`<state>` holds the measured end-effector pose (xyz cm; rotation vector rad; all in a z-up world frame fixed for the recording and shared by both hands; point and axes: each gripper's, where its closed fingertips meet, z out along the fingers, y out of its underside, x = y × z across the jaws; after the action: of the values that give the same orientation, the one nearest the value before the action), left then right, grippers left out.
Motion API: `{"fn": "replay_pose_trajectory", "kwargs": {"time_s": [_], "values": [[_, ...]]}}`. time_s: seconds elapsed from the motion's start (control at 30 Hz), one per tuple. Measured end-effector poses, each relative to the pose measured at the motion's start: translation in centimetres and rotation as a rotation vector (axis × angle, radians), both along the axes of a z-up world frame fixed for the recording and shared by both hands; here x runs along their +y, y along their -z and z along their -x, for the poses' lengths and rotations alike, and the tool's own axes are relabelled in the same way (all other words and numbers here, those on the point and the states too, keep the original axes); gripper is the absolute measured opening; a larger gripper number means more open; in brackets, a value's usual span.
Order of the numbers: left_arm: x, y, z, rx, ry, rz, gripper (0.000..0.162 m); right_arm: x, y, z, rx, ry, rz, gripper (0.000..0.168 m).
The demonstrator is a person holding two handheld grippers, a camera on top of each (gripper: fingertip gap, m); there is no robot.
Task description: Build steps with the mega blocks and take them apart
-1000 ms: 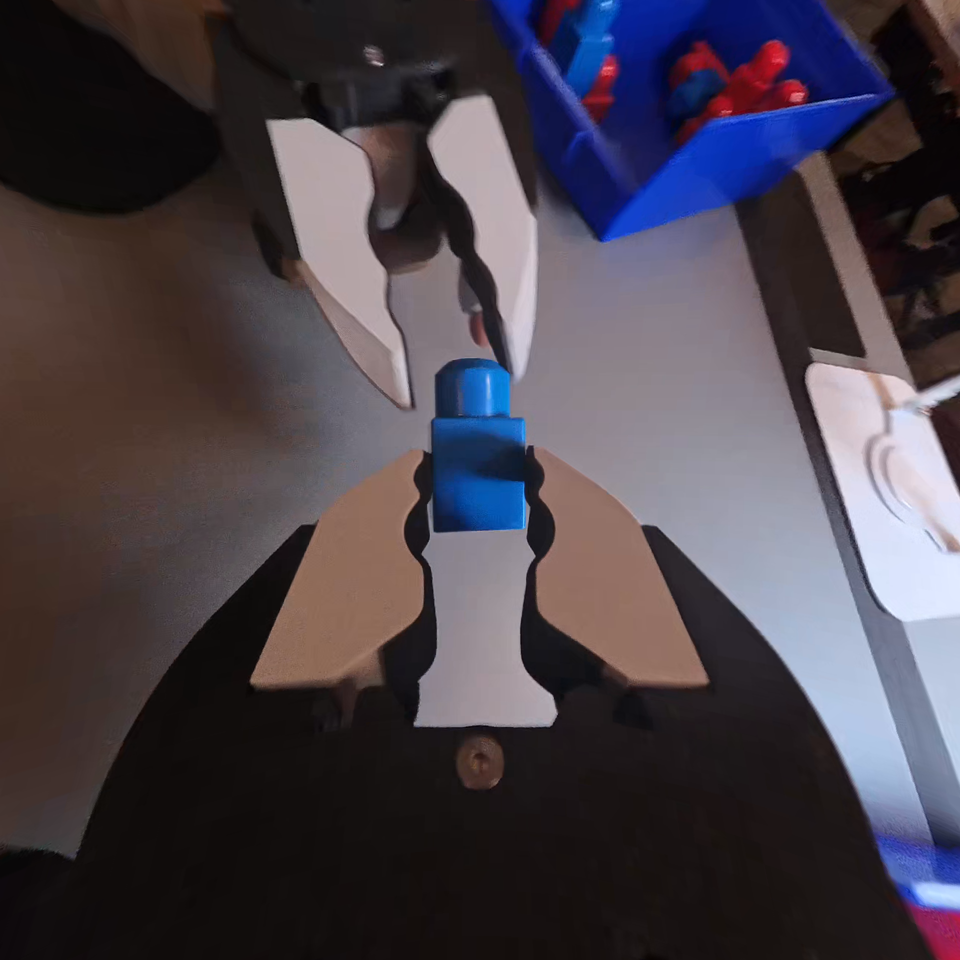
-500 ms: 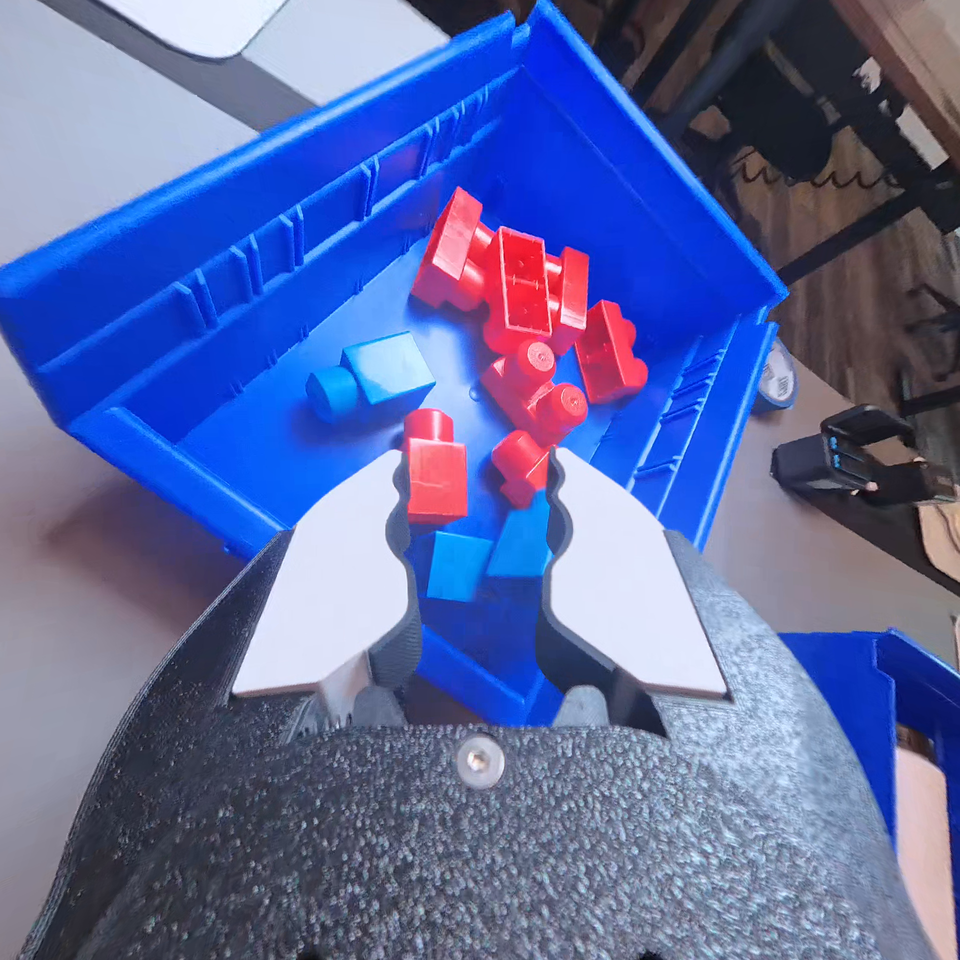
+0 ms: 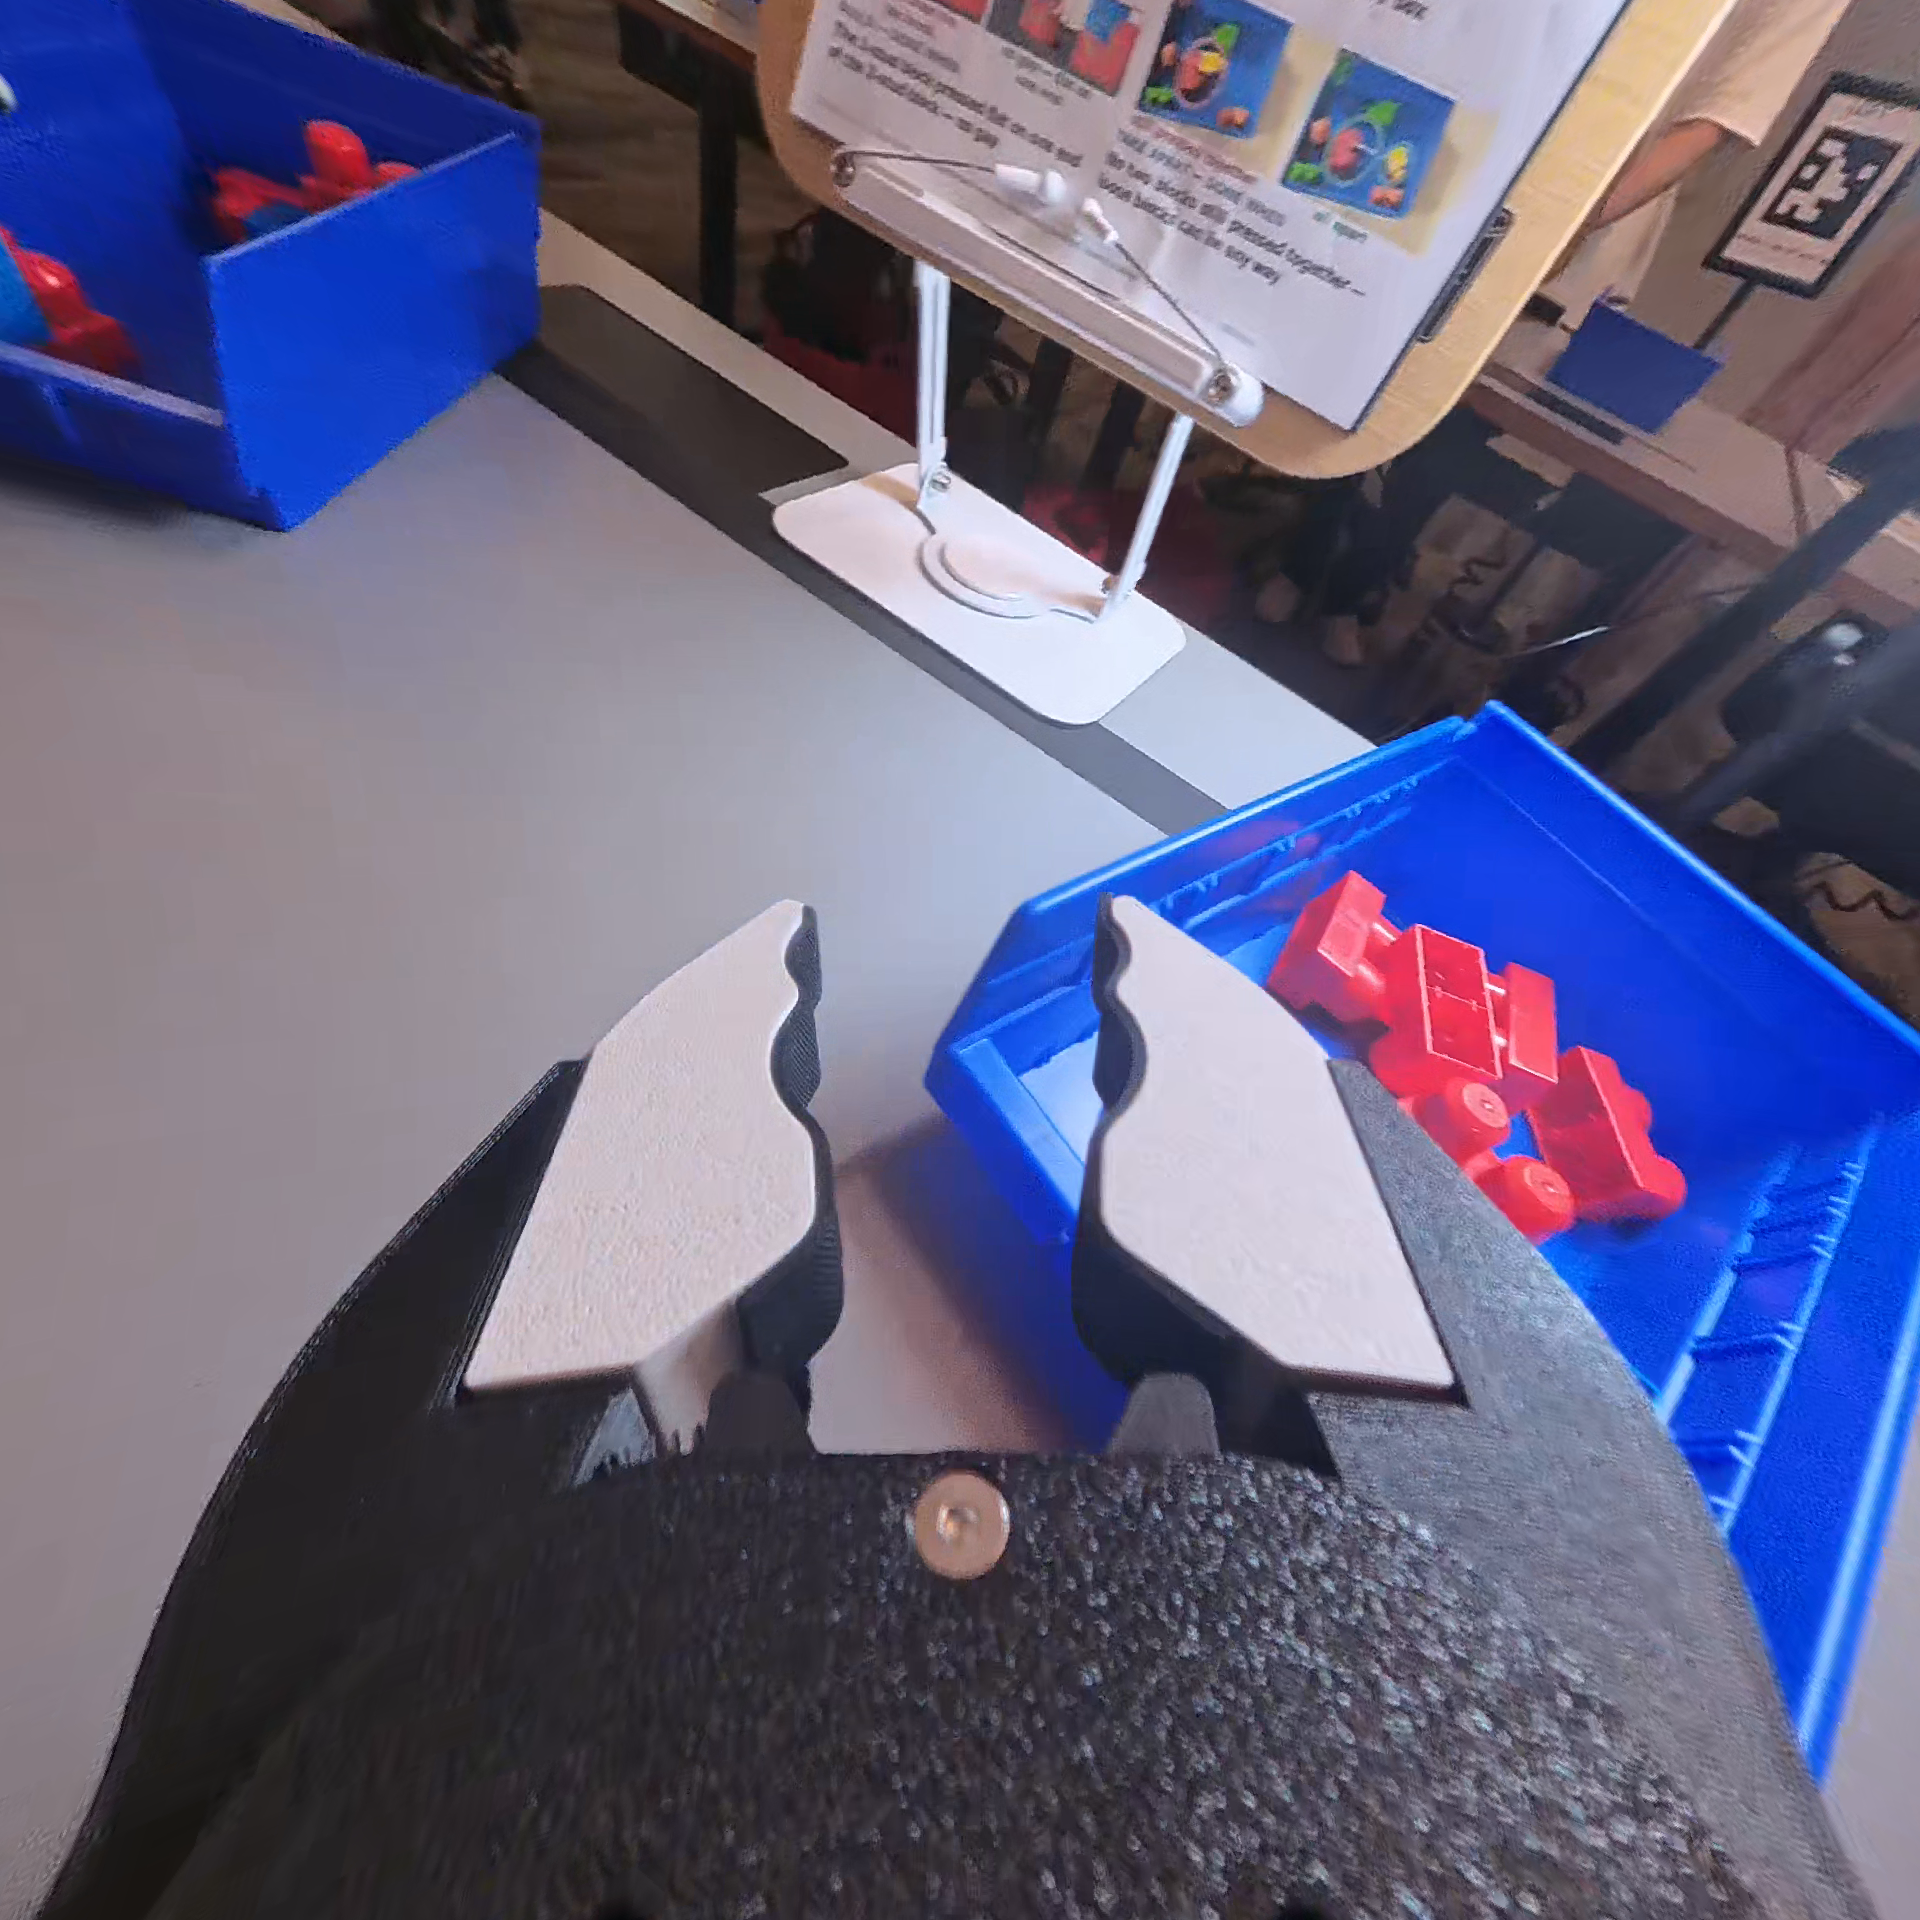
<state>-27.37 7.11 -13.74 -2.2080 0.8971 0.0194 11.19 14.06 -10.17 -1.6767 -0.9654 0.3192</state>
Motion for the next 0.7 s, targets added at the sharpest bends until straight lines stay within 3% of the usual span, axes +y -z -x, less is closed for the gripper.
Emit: {"fn": "replay_pose_trajectory", "kwargs": {"time_s": [0.17, 0.3, 0.37, 0.43, 0.6, 0.7], "values": [[-2.4, 2.7, 8.1, 0.291, -0.033, 0.347, 0.058, -1.0, 2.5, 2.0, -0.024, -0.086, 0.045, 0.050], [-3.2, 5.9, 10.5, 0.419, 0.001, 0.520, 0.061, -1.4, 3.3, 2.6, -0.027, -0.114, 0.071, 0.049], [-3.0, 6.7, 12.3, 0.543, -0.007, 0.564, 0.049, -1.4, 3.5, 2.7, -0.032, -0.114, 0.076, 0.047], [-2.4, 6.8, 12.4, 0.578, 0.019, 0.560, 0.036, -1.6, 3.4, 2.8, -0.024, -0.121, 0.082, 0.046], [-0.4, 6.0, 11.3, 0.650, 0.120, 0.415, 0.036, -1.9, 3.5, 3.1, -0.008, -0.142, 0.094, 0.045], [0.7, 2.7, 8.0, 0.494, 0.147, 0.230, 0.036, -2.7, 3.2, 3.8, 0.032, -0.189, 0.098, 0.045]]}}
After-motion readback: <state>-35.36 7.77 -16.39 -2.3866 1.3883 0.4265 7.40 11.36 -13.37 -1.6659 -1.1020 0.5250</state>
